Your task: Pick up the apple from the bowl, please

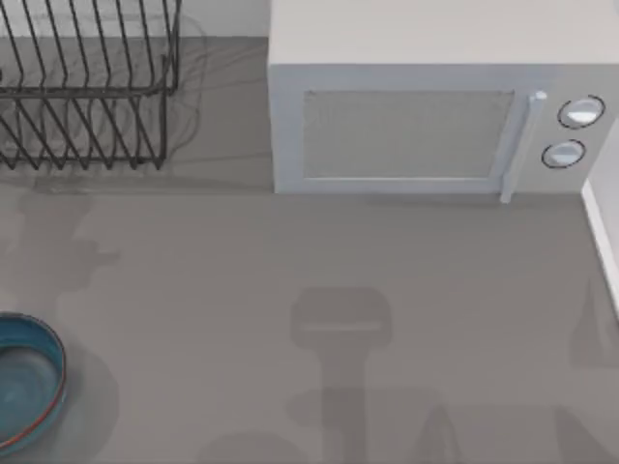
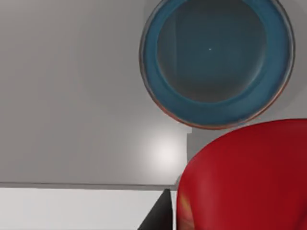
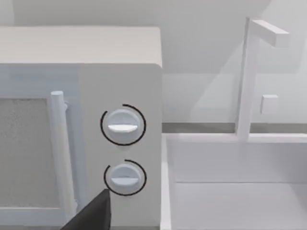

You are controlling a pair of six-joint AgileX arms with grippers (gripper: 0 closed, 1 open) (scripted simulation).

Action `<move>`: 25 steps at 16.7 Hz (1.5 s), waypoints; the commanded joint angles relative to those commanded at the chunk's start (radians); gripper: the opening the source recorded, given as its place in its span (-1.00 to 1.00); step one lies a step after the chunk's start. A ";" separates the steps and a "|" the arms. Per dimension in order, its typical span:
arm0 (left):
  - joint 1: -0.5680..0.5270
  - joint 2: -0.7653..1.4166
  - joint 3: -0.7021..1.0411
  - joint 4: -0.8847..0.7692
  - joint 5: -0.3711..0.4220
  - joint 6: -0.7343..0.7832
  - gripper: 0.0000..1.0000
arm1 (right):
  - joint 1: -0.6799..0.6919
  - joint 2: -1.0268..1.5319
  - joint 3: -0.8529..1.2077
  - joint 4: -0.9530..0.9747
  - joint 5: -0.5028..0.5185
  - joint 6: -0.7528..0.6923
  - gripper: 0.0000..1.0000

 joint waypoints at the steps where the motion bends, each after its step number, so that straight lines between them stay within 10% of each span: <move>1: 0.000 -0.003 0.011 -0.011 0.000 0.000 -1.00 | 0.000 0.000 0.000 0.000 0.000 0.000 1.00; 8: -0.032 0.036 0.029 -0.001 0.002 -0.035 -1.00 | 0.000 0.000 0.000 0.000 0.000 0.000 1.00; 19: -0.679 0.503 0.197 0.246 0.034 -0.681 -1.00 | 0.000 0.000 0.000 0.000 0.000 0.000 1.00; 25: -0.748 0.558 0.209 0.292 0.039 -0.750 -1.00 | 0.000 0.000 0.000 0.000 0.000 0.000 1.00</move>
